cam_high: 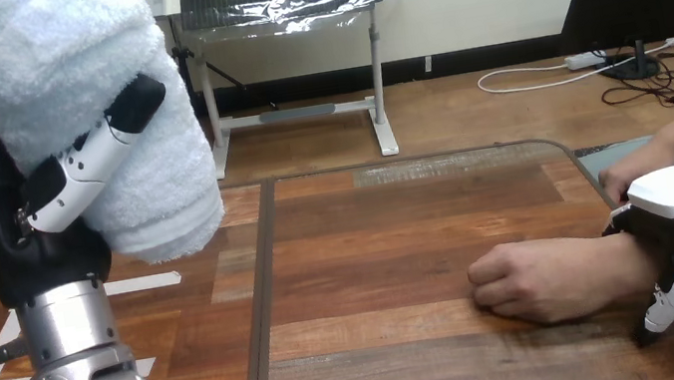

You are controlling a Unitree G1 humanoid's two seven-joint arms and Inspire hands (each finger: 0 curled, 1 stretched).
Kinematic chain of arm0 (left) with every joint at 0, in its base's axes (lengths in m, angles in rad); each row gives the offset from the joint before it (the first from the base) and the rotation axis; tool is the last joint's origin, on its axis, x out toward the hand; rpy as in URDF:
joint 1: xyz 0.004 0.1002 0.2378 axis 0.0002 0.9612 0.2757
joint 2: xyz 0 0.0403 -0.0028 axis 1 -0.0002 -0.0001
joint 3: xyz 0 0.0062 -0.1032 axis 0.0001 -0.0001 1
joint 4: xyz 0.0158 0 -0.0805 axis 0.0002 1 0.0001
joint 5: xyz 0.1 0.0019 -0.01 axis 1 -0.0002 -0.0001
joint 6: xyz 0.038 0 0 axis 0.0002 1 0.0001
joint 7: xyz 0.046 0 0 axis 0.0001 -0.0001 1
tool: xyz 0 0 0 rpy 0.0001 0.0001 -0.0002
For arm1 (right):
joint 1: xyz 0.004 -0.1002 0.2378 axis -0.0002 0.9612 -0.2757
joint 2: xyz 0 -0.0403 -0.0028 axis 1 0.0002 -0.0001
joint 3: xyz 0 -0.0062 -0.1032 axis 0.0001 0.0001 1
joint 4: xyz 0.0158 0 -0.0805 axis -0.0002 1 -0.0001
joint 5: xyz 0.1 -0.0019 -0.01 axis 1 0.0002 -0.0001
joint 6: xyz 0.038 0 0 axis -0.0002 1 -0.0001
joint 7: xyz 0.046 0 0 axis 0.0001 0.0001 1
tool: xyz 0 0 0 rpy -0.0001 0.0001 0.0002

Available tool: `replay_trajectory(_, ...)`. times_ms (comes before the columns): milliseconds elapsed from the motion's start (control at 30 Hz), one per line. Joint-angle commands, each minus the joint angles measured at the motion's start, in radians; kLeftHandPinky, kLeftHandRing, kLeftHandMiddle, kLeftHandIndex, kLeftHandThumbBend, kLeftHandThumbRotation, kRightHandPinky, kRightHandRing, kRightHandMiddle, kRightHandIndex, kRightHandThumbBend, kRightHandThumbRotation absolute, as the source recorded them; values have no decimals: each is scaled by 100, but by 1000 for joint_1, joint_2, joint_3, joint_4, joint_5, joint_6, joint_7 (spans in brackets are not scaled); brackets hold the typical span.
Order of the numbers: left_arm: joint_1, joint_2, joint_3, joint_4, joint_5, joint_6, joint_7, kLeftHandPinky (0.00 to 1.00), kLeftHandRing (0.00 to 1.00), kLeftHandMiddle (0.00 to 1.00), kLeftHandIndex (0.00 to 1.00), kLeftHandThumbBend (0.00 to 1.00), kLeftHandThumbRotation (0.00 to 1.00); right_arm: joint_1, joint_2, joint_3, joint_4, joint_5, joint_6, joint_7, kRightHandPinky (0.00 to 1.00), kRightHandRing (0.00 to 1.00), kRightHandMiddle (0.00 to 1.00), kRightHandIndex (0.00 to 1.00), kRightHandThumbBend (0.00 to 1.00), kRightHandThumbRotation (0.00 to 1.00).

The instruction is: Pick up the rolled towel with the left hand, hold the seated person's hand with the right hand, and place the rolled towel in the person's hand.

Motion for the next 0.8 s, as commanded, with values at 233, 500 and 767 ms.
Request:
replay_trajectory(233,-43,-2,-7,-58,5,-8,3,20,26,32,37,48,0,-16,-21,-26,8,5,11,-8,52,74,79,79,100,26)
replay_trajectory(500,-43,-2,-7,-60,3,-4,6,20,26,32,37,48,0,-15,-23,-26,-12,0,30,10,53,75,79,79,100,25)
replay_trajectory(767,-44,-1,-8,-63,4,-1,6,20,26,33,37,47,0,-15,-23,-27,-18,-3,41,18,53,74,78,79,100,24)
